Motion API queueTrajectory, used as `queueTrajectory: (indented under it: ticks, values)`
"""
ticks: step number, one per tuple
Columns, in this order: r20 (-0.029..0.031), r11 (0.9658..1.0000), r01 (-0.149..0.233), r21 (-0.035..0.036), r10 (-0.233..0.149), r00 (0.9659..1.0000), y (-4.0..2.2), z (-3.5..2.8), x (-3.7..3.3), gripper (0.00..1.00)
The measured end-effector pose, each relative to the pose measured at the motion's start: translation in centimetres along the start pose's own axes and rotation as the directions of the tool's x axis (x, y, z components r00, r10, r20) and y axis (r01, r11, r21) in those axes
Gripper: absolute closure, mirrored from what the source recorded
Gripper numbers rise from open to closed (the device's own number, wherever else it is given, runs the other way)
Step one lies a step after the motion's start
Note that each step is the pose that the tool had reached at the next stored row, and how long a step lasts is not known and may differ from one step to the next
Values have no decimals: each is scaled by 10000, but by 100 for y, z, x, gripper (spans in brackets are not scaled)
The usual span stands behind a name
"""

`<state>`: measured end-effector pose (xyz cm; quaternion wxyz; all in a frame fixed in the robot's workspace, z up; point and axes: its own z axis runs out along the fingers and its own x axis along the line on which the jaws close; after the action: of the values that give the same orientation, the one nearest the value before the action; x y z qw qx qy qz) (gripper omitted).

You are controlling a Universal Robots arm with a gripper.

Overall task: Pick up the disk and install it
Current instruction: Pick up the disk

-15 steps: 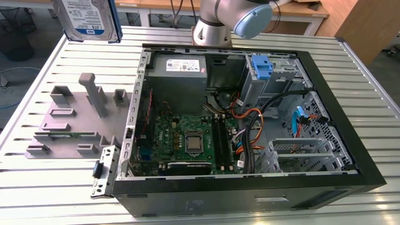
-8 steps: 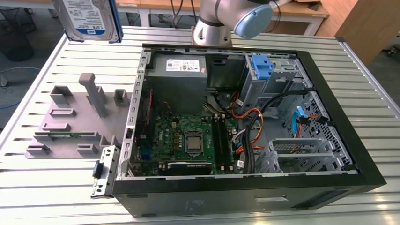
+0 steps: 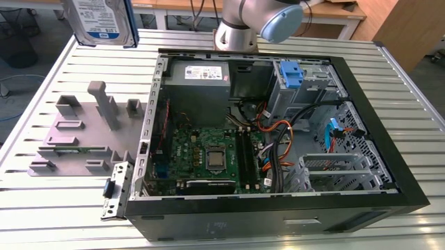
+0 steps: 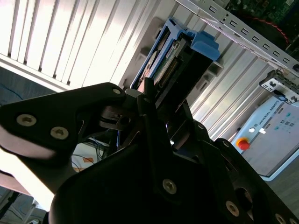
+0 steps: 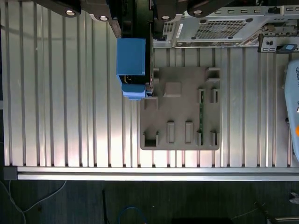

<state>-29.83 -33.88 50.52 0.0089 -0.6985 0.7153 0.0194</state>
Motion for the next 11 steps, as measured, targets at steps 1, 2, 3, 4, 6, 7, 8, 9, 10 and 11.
queueTrajectory:
  ticks: [1, 2, 3, 4, 6, 7, 8, 9, 10, 11]
  values:
    - [0, 10000, 0, 0, 0, 10000, -8, 0, 0, 65]
    - [0, 10000, 0, 0, 0, 10000, -17, 0, -1, 65]
    - [0, 10000, -1, 0, 1, 10000, -27, 0, -1, 65]
    - [0, 10000, 0, 0, 0, 10000, -36, 0, -1, 65]
    - [-1, 10000, 0, -1, 0, 10000, -48, -1, -1, 65]
    - [-1, 10000, 0, 0, 0, 10000, -48, -1, -1, 65]
    - [0, 10000, 0, 0, 0, 10000, -49, -1, -1, 65]
    - [-1, 10000, 0, -1, 0, 10000, -50, -1, -1, 65]
    - [0, 10000, 0, 0, 0, 10000, -50, -1, -1, 65]
    - [0, 10000, 0, 0, 0, 10000, -51, -1, -1, 65]
